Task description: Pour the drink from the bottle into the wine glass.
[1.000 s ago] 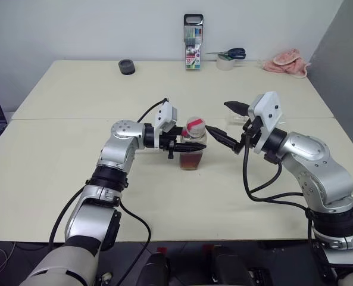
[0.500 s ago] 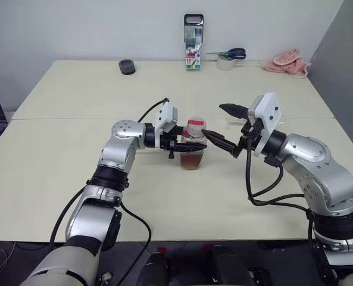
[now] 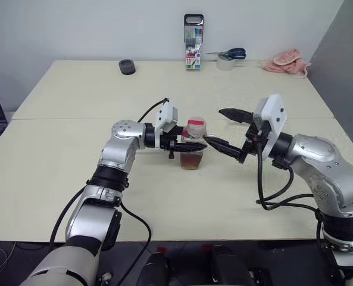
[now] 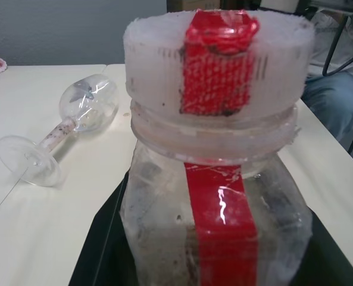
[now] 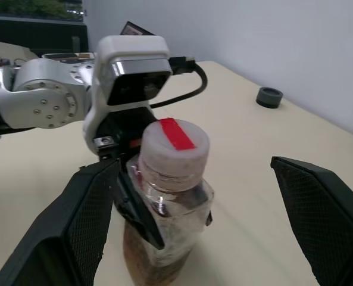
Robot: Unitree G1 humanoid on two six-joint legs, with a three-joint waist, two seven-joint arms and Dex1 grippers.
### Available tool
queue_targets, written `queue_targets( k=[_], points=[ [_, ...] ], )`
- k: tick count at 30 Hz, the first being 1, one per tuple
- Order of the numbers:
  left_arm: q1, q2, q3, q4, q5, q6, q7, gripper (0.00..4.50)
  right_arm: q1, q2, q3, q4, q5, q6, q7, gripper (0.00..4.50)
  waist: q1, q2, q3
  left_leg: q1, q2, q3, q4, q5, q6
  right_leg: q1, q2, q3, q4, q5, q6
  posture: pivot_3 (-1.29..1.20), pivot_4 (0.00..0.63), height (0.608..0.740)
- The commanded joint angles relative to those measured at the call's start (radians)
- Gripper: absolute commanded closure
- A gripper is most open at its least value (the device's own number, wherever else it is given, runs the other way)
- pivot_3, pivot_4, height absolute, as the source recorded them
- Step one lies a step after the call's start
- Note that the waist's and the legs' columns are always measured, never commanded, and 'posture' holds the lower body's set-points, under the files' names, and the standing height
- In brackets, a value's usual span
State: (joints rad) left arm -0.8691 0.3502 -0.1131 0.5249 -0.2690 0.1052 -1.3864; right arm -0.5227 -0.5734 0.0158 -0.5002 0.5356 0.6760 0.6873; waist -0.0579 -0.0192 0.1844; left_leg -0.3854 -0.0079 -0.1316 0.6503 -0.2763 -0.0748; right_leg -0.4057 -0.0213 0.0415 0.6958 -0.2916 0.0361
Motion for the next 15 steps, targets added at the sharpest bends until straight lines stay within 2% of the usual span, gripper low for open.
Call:
queue_targets(
  k=[1, 15],
  points=[
    [-0.009, 0.003, 0.017, -0.032, -0.024, -0.001, -0.001, 2.79, -0.008, -0.008, -0.030, -0.032, 0.035, 0.000, 0.010, 0.10, 0.000, 0.000, 0.000, 0.000, 0.000, 0.000, 0.000, 0.000, 0.000, 0.000, 0.000, 0.000, 0.000, 0.000, 0.000, 0.00, 0.150, 0.740],
    [0.018, -0.011, 0.009, -0.104, -0.039, 0.031, 0.000, 2.79, -0.127, 0.054, 0.027, 0.021, 0.074, 0.109, -0.044, 0.00, 0.000, 0.000, 0.000, 0.000, 0.000, 0.000, 0.000, 0.000, 0.000, 0.000, 0.000, 0.000, 0.000, 0.000, 0.000, 0.00, 0.150, 0.740]
  ],
)
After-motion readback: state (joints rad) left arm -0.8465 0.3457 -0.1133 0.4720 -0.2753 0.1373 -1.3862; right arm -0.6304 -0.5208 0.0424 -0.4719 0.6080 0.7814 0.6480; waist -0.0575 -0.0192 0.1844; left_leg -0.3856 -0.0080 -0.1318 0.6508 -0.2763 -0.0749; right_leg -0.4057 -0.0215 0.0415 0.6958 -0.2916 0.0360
